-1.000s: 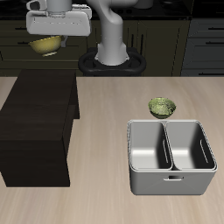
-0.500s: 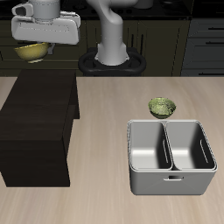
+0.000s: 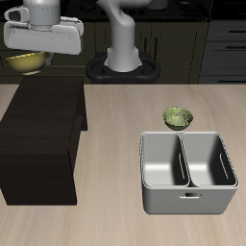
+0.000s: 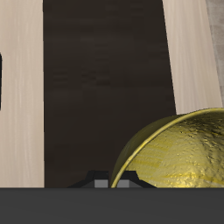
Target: Place the yellow bowl on top of the shelf
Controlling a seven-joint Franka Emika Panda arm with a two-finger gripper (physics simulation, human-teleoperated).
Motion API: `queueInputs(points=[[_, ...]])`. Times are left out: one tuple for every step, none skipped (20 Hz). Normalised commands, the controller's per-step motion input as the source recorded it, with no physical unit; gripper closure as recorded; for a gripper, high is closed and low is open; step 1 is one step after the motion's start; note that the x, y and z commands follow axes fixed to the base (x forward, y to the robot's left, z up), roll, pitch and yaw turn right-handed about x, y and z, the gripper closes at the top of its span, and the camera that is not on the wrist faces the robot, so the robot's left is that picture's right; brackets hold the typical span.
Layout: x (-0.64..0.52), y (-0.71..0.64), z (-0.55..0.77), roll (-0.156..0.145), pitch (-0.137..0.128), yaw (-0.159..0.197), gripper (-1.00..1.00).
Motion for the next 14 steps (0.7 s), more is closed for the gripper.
queueInputs(points=[[0.21,0.01,-0.13,0.018,0.010,0.046,1.00],[0.05,-0.02,-0.06,-0.048,0.007,-0.009,1.00],[0.27,0.07,-0.18,-0.022,-0.044,0.035,1.00],[0.01,0.05,-0.12,0.028,0.004,0.010,1.00],[0.15,0.03,-0.28,-0.042,0.051,0.011,1.00],[0.20,0.17,-0.41,0.030,0.065,-0.006,1.00],[0.04,0.11,-0.28,0.024,0.061,0.003,1.00],[0.13,0.12,-0.33,-0.023,0.035,0.026,1.00],[0.15,0.18,-0.44,0.029,0.087,-0.014,1.00],[0.05,0.14,-0.27,0.014,0.018,0.009,1.00],[0.05,0.16,-0.33,0.036,0.030,-0.007,1.00],[0.11,0.16,-0.37,-0.008,0.068,0.027,1.00],[0.00,0.00,0.00,0.000,0.000,0.000,1.00],[0.10,0.32,-0.60,0.044,0.085,0.010,1.00]])
